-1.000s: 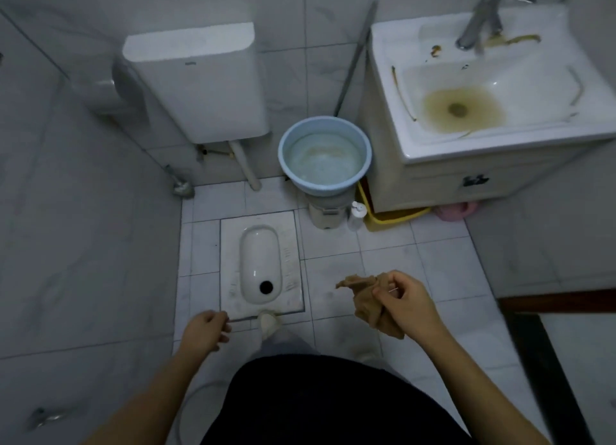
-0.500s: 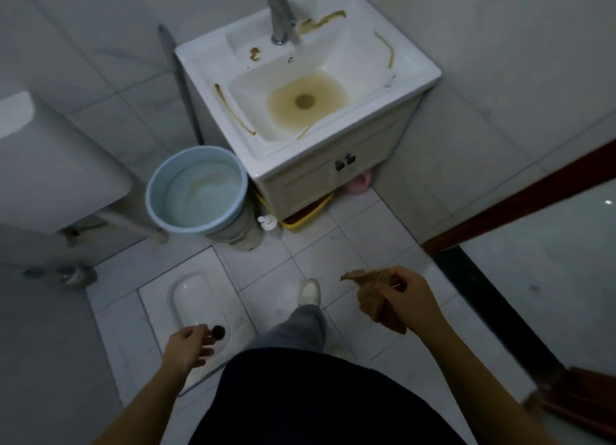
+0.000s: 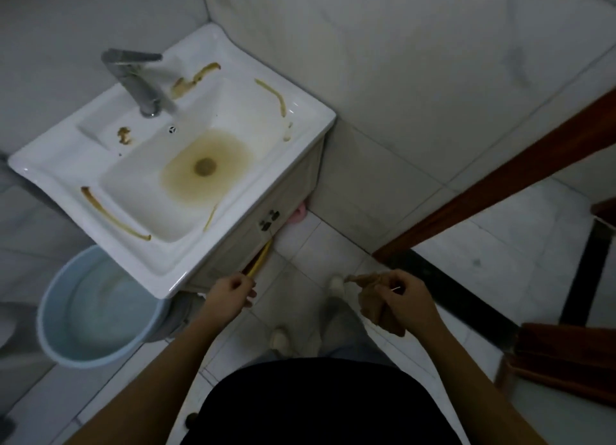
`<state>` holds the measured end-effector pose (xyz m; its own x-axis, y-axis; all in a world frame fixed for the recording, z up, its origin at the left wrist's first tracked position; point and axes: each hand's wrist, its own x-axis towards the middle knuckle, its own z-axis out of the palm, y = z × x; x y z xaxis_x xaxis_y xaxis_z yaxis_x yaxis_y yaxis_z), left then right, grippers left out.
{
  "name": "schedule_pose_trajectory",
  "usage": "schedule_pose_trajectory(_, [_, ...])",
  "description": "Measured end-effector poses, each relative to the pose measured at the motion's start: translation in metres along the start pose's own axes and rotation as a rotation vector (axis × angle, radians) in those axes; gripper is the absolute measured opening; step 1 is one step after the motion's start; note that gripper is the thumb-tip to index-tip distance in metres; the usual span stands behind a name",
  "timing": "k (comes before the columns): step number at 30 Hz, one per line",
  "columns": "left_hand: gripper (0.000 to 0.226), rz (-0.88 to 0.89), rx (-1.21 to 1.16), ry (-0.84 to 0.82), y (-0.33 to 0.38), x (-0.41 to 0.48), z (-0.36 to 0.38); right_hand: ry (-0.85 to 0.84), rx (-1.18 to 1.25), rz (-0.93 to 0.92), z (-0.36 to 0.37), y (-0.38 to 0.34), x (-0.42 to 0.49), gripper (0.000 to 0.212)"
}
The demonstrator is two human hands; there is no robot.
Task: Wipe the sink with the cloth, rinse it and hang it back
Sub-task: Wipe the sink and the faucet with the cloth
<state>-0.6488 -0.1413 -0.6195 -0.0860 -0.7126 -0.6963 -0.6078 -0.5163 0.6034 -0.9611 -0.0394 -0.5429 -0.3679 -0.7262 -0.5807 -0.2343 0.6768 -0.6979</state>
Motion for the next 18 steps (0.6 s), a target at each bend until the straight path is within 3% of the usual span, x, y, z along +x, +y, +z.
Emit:
schedule_pose_trajectory(5, [0.025,-0.071,0.049,0.055,0.017,0.021,-0.014,-0.135,-0.110,-0.083,0.007,-0.044,0.092,0.003])
schedule_pose_trajectory(7, [0.022,-0.153,-0.016,0.142,0.015,0.018,-0.018,-0.253,-0.163,-0.130,0.013,-0.070,0.126,0.013])
schedule_pose_trajectory(10, [0.018,-0.252,-0.168,0.293,0.015,0.006,-0.020,-0.433,-0.258,-0.279,0.027,-0.117,0.163,0.011])
schedule_pose_trajectory(18, [0.021,-0.341,-0.500,0.567,0.036,-0.017,-0.019,-0.888,-0.394,-0.545,0.083,-0.232,0.193,0.012])
